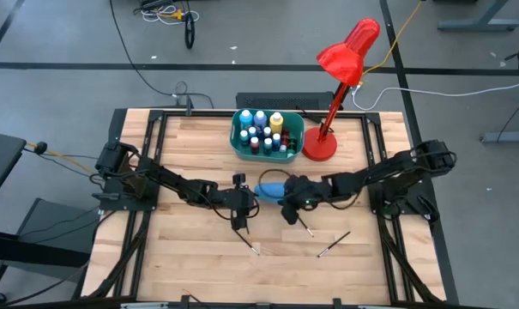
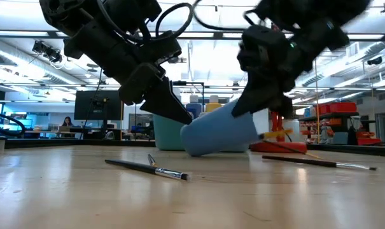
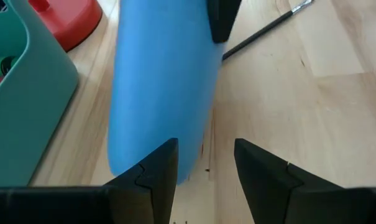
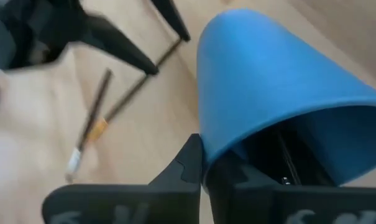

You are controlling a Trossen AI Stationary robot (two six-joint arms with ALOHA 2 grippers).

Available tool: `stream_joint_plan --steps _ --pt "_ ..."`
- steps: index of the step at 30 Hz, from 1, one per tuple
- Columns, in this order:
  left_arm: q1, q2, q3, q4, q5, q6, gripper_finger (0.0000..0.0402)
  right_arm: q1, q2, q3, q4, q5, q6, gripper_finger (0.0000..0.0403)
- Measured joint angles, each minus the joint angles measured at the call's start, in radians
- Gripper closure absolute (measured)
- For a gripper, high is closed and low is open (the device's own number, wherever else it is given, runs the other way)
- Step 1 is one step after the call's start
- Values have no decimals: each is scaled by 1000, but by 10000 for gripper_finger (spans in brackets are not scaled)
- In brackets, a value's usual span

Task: Pick & Place Paint Supplies
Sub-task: Adjust the blue cup

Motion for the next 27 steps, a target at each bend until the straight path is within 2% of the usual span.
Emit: stream_joint_plan --steps 6,11,16,27 --pt "-10 0 0 1 -1 -1 235 -25 2 296 -569 -16 -138 400" --pt "-13 0 0 1 -1 -10 235 -31 1 459 -824 -8 -206 401" --pt "-13 0 0 4 -1 -25 235 -31 1 520 -949 -13 -301 402" --pt "-12 0 0 14 -1 -84 235 -30 1 535 -1054 -13 -730 402"
